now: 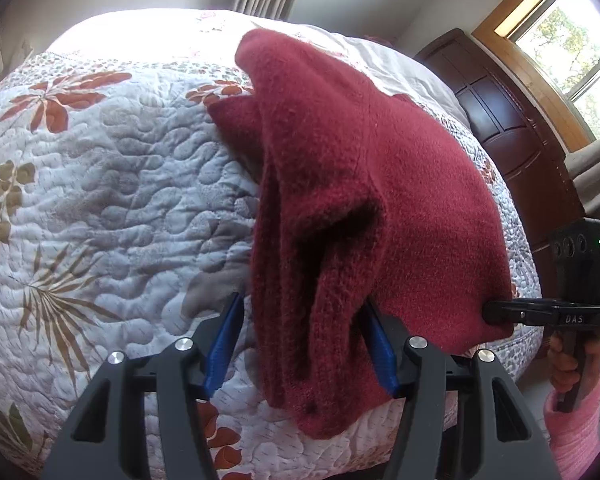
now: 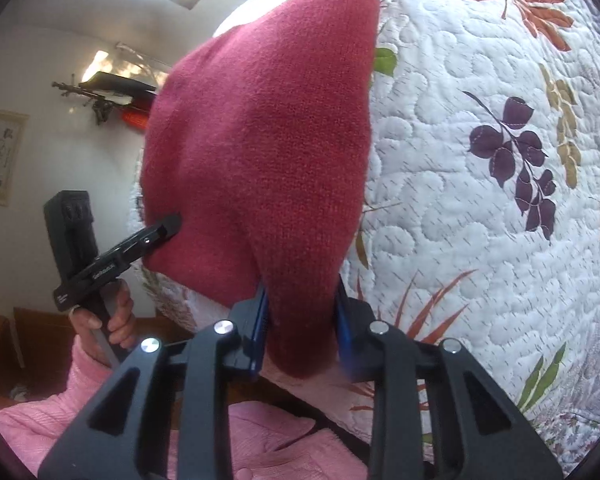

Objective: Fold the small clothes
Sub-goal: 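Open both tools and lift them off the folded sweater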

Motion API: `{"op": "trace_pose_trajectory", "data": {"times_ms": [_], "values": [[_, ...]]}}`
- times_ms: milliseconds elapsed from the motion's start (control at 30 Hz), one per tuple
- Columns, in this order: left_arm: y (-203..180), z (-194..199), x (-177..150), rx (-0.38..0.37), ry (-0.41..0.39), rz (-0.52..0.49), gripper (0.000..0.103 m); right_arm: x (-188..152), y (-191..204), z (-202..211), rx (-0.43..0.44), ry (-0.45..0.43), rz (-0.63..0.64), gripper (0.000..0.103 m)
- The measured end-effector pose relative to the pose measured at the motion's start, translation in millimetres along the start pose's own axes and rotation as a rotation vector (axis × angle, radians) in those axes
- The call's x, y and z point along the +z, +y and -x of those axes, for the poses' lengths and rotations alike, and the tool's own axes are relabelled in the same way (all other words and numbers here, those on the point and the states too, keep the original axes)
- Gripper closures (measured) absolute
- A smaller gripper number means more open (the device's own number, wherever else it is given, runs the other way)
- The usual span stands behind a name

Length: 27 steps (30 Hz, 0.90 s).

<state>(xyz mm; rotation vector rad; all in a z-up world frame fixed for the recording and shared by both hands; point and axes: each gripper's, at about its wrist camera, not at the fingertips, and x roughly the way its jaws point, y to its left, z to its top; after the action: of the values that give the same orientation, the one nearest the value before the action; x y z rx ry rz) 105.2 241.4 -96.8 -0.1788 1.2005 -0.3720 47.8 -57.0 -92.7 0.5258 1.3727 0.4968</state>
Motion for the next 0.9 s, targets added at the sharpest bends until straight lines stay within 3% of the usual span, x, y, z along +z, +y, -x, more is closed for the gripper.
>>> {"op": "trace_pose_trajectory", "data": {"times_ms": [200, 367, 567, 633, 900], "values": [[13.7, -9.8, -8.1, -0.038, 0.005, 0.034, 0.040, -3.2, 8.0, -13.5, -0.073, -0.019, -0.017, 0.073], [8.9, -4.4, -10.2, -0.019, 0.003, 0.037, 0.040, -12.1, 25.5, -13.3, -0.147, -0.064, -0.007, 0.065], [-9.4, 22.2, -13.4, 0.076, -0.005, 0.012, 0.037, -20.7, 64.5, 3.7, -0.304, -0.141, 0.051, 0.044], [-13.2, 29.3, -17.5, 0.094, 0.000, 0.013, 0.036, -24.9, 73.5, 10.2, -0.340, -0.160, 0.064, 0.031], [-18.1, 59.0, -30.8, 0.176, -0.020, 0.039, 0.032, -35.4, 82.6, 31.4, -0.391, -0.188, 0.086, 0.014]]}}
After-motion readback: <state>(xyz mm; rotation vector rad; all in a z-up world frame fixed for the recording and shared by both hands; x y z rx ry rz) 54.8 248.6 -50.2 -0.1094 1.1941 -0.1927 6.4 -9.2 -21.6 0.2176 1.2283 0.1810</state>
